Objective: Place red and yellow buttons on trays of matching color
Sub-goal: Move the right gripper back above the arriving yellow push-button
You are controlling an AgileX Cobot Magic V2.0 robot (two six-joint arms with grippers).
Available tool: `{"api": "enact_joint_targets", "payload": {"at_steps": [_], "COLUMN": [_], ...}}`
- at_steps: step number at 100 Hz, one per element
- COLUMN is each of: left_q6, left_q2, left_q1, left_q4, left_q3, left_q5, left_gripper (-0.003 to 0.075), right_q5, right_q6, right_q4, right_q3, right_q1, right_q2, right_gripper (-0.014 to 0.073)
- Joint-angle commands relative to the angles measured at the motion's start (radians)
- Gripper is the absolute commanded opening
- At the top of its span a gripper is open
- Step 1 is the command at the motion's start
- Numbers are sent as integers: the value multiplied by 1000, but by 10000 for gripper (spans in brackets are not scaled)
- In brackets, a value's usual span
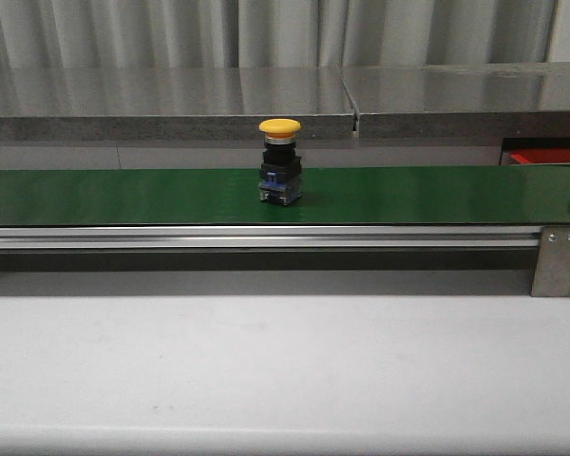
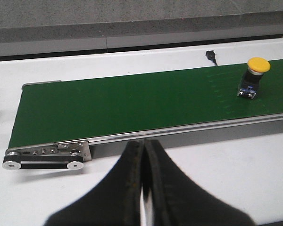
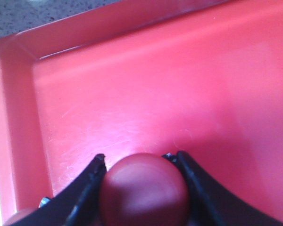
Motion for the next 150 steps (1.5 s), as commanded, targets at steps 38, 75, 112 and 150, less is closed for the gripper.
{"api": "enact_joint_targets", "payload": {"at_steps": [38, 75, 112, 150], "left_q6": [-3, -3, -3, -3], "left_q2": [2, 2, 2, 2], "left_q1": [-5, -5, -5, -5], "left_q4": [-17, -17, -17, -17], "left_q3": [-26, -26, -26, -26], "left_q5": [-74, -74, -74, -74], "left_gripper": [-20, -20, -20, -20], "right_q5": [-68, -74, -10, -93], "right_q6": [-3, -3, -31, -80], "right_q4": [6, -1, -14, -17], "right_q3": [-37, -37, 47, 371], "right_q1": [-6, -22, -14, 37], "right_q2": [-66, -115, -291, -577], "right_gripper": [406, 406, 403, 403]}}
